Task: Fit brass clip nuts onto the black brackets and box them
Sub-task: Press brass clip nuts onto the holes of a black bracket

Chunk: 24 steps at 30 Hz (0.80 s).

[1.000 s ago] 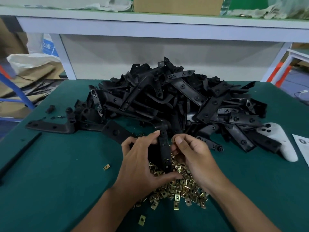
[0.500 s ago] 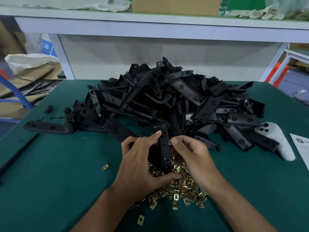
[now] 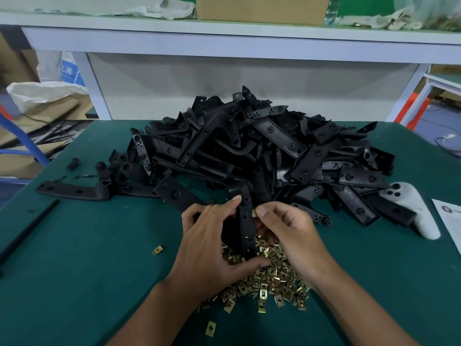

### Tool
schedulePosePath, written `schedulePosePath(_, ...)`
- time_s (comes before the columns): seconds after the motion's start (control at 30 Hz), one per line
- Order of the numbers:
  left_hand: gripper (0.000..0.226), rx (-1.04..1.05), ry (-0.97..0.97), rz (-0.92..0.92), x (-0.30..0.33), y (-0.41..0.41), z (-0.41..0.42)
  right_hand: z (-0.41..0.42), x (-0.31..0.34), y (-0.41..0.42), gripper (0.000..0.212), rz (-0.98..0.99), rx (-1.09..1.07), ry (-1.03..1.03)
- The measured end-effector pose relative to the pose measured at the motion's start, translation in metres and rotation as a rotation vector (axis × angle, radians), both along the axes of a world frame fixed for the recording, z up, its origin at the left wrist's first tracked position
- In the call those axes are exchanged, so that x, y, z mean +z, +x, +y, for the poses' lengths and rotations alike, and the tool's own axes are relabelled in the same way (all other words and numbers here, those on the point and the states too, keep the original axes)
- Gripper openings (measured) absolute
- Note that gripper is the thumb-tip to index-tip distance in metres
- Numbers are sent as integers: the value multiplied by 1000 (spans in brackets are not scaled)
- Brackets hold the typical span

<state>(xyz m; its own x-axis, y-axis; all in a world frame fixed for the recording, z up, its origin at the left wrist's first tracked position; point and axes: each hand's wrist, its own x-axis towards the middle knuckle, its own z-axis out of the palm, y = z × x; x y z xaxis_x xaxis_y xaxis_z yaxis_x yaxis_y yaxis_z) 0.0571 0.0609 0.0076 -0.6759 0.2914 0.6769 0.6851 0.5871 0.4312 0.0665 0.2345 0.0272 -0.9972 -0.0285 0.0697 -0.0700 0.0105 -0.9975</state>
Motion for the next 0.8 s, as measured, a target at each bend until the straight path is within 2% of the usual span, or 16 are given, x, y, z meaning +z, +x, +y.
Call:
schedulePosePath(0.4,97,-21,-43,10,-4,-2,-1,-3,0,3,27,-1,-70,-86)
schedulePosePath(0.67,93,-21,-26,11,-7,-3,1,-11,-6,6,26,-49,-131,-236)
schedulePosePath(0.8,90,-39,-42,47,-8,-4,2,-15,-9,9,44,-80,-146,-278)
